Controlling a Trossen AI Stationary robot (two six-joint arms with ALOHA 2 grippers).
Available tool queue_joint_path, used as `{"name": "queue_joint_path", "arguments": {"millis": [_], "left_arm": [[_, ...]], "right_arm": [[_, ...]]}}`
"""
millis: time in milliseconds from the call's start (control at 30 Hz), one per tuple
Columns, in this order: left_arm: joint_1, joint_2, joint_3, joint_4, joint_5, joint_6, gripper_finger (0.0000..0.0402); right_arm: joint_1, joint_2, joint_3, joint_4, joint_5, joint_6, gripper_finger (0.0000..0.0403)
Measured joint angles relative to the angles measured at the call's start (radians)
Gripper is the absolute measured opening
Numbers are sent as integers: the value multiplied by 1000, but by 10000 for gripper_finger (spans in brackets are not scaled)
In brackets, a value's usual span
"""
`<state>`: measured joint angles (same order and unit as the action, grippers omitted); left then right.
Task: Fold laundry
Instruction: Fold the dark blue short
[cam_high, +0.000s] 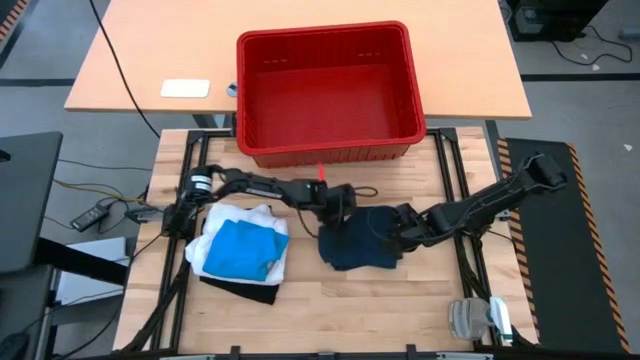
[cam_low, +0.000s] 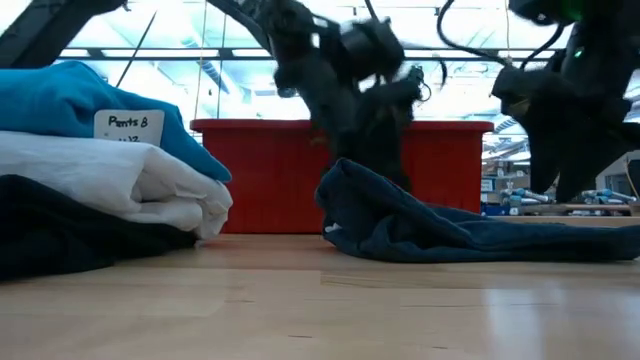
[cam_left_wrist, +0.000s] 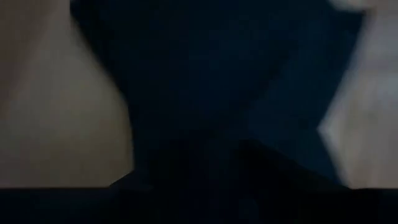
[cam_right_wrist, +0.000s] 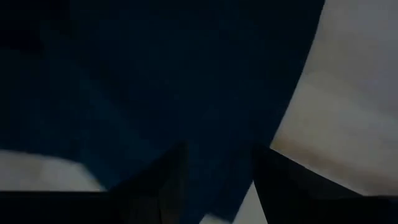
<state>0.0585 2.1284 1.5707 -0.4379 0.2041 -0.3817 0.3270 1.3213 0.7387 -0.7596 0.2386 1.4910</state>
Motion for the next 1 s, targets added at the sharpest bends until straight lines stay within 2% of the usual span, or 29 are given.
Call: {"name": "queue_joint_path", "arguments": {"millis": [133,300,400,467,533,667,800,867,1000], "left_arm": [[-7,48,6,-58,1,-173,173],[-43,45,5,-116,8,-327,173],[-69,38,1,-92,137,-376,173],[-82,36,-2,-67,222,-378,174],[-90,13,-2,-64,234,-378,174],[-65,-39,0,-53,197,-375,174],[-16,-83,-2,-38,123,-356,174],[3,-96,-1,-31,76,-320,174],[24,-77,0,30,55,-227,174]], "right_arm": [[-38,73,-1,0,-10,-111,182],[-47,157,-2,-4,-26,-106,181],[-35,154,-2,1,-38,-77,181],[-3,124,-2,-8,4,-61,181],[32,74,-2,-39,63,-22,181],[66,-44,-2,-117,78,-6,181],[72,-146,-2,-152,3,1,181],[72,-173,-2,-137,-6,15,181],[70,-180,-2,-114,24,5,181]]}}
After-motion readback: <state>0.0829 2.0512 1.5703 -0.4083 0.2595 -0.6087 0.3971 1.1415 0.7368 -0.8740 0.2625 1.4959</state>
